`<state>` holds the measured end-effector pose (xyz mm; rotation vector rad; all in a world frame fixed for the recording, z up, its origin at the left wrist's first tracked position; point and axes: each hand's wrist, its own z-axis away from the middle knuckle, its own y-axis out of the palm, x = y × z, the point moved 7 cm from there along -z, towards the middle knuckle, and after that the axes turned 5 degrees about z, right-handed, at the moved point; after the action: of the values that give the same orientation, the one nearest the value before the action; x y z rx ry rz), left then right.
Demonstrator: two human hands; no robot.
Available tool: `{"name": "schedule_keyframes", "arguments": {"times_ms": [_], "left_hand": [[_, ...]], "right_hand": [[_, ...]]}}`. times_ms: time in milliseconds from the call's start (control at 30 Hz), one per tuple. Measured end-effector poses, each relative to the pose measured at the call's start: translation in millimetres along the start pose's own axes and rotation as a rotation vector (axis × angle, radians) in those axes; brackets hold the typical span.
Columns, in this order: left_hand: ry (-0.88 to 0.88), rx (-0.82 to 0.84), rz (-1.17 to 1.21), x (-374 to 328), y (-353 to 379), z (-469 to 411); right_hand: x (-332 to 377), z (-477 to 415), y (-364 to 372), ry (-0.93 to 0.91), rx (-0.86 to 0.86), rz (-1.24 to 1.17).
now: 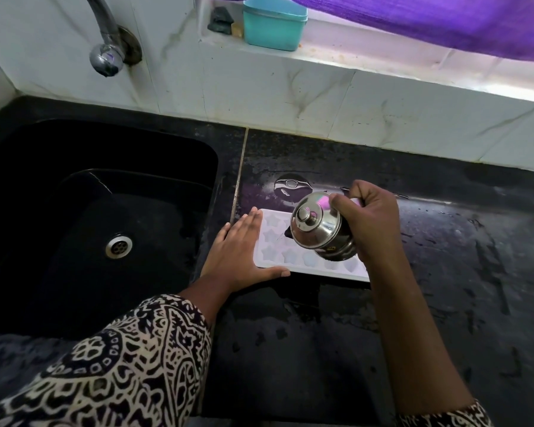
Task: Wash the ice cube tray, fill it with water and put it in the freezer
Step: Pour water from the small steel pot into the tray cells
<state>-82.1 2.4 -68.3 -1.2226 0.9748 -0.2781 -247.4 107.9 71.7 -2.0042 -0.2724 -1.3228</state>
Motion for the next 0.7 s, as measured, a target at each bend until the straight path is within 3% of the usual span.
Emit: {"name": "schedule_keyframes", "arguments": {"times_ms": [333,700], "left_hand": [[0.001,-0.003,-0.01,1,1,-1],[0.007,-0.018,-0.009,2,2,-1]], "right_hand": [[4,0,-1,-0.011,0.0,-0.04],[-9,2,-3,0.115,-0.035,-0.282]]}}
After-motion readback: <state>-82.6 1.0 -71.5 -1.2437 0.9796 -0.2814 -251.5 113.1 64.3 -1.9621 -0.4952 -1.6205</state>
